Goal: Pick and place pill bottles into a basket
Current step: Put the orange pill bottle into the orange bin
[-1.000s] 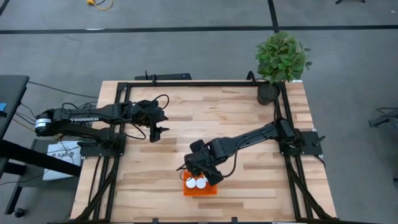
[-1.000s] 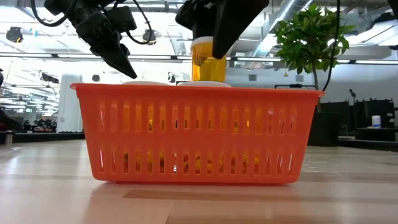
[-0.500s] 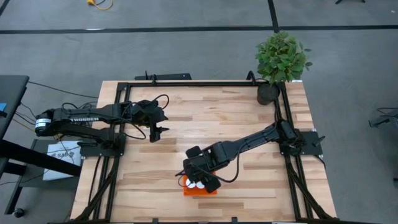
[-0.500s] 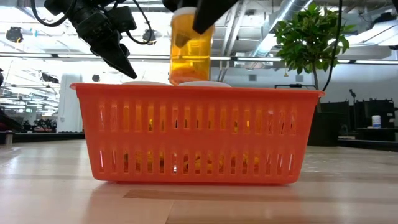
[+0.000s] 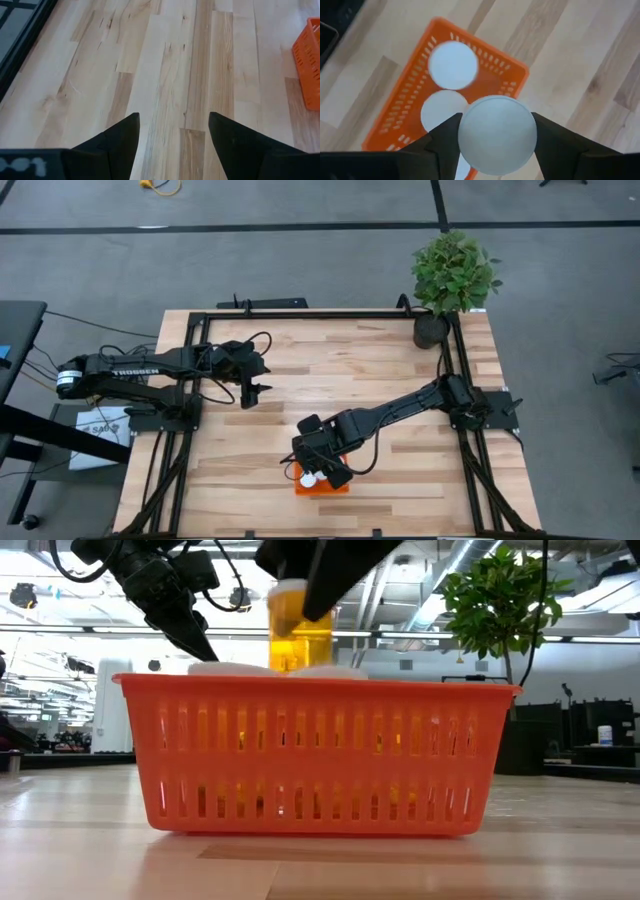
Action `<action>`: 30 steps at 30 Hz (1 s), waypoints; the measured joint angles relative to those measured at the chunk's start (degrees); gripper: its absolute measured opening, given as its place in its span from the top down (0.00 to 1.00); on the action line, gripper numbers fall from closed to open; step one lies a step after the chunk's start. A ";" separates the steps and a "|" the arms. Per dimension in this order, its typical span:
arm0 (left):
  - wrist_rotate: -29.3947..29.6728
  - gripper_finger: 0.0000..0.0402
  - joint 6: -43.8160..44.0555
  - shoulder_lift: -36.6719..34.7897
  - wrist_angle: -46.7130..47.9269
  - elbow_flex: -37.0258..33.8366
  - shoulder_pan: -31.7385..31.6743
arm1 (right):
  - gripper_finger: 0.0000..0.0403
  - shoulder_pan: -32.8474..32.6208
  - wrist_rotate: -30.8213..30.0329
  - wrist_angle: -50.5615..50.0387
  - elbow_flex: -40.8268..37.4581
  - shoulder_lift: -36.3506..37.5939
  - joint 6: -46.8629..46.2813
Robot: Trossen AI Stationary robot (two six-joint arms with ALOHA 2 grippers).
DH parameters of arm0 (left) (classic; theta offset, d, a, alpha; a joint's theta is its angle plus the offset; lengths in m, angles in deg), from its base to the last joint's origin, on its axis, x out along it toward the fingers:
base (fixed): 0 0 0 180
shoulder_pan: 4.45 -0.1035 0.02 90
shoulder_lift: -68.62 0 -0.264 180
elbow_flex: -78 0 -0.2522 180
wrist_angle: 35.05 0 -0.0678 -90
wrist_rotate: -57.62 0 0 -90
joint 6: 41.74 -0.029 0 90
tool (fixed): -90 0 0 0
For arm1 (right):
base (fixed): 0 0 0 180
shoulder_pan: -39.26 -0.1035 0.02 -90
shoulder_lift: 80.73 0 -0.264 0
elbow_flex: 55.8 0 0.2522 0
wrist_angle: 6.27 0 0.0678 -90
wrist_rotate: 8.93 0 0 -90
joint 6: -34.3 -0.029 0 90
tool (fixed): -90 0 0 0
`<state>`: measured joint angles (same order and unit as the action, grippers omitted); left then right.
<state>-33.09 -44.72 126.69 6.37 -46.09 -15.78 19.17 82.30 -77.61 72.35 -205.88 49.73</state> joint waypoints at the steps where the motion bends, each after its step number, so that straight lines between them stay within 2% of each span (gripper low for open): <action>1: 0.00 0.43 0.13 0.00 0.02 0.00 0.00 | 0.50 0.01 -0.02 -0.39 -0.03 0.00 0.03; 9: 0.00 0.43 0.20 0.00 0.17 0.00 0.00 | 0.44 0.23 -0.37 0.83 -0.17 -0.83 0.03; 17: -0.02 0.43 0.15 0.00 0.32 0.00 0.00 | 0.49 0.27 0.36 1.35 -0.22 -0.85 0.08; 25: -0.01 0.43 0.15 0.00 0.31 0.00 0.00 | 0.44 0.27 1.96 1.81 -0.36 -0.85 0.50; 30: -0.02 0.43 0.15 0.00 0.31 0.00 0.00 | 0.46 0.29 3.53 2.69 -1.40 -0.84 1.12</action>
<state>-33.11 -44.57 126.69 6.67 -46.09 -15.78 19.47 85.84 -74.92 70.95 -206.71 50.86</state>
